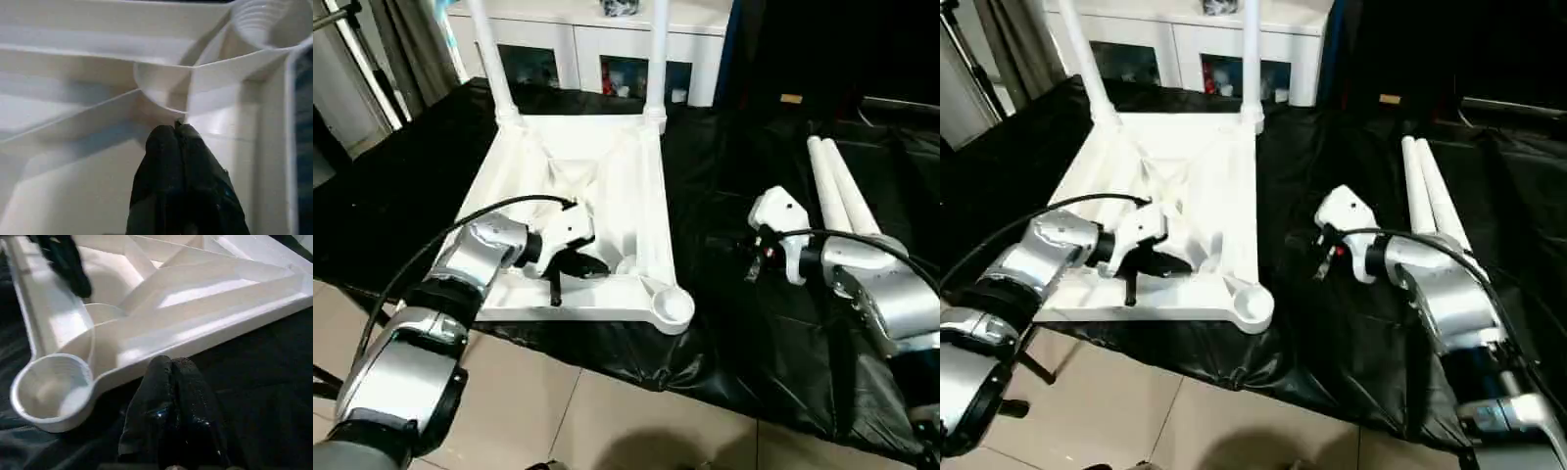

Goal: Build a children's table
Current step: Rotate table base

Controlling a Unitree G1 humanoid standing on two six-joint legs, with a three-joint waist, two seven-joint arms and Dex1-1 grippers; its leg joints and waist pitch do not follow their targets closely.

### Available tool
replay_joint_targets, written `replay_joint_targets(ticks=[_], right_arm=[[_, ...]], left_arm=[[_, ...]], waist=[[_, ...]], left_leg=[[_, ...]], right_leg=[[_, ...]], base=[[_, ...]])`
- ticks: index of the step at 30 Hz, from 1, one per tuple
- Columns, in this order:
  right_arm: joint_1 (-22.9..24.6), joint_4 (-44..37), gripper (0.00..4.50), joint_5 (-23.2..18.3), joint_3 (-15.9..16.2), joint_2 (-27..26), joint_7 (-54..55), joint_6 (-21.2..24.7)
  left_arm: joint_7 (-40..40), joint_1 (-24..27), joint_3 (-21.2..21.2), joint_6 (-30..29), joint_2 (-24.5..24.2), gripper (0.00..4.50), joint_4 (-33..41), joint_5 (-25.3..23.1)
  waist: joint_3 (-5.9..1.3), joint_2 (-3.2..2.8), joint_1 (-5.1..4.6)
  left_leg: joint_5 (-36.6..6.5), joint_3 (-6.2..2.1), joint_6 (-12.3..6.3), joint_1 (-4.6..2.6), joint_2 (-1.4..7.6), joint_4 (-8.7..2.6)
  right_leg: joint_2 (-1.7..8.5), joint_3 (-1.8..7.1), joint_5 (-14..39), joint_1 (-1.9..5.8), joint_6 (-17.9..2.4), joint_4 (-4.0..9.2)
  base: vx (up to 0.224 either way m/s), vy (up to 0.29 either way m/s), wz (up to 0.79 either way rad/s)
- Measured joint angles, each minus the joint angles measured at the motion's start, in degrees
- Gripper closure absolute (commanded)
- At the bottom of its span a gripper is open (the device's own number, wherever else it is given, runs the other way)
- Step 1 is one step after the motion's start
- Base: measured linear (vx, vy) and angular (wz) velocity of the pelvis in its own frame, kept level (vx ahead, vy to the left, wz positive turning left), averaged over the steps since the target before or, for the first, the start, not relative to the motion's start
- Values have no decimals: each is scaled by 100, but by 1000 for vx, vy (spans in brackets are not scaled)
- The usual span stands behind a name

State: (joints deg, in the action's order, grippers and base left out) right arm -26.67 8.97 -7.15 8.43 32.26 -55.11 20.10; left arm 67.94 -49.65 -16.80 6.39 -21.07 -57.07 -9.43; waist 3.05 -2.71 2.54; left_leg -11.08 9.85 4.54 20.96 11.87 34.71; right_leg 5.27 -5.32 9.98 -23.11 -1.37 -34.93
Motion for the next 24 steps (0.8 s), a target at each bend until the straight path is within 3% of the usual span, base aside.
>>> replay_joint_targets(ticks=[12,19,24], right_arm=[[200,-447,447,-149,-69,225,-25,356],[239,-641,447,-185,-138,273,-37,488],[240,-675,447,-311,-133,296,-105,651]], left_arm=[[-468,-111,-32,-32,230,450,-161,-59],[293,-261,378,-233,192,450,-12,511],[973,-24,149,-590,91,450,340,539]], waist=[[-8,-50,10],[-10,-52,-8],[-10,-53,-46]], left_leg=[[0,-2,0,-3,0,3],[1,-7,-1,11,2,1],[1,-6,-1,11,3,0]], right_leg=[[1,6,-1,11,0,-2],[0,0,4,5,9,-1],[0,4,11,4,17,3]], base=[[0,0,0],[0,0,0],[0,0,0]])
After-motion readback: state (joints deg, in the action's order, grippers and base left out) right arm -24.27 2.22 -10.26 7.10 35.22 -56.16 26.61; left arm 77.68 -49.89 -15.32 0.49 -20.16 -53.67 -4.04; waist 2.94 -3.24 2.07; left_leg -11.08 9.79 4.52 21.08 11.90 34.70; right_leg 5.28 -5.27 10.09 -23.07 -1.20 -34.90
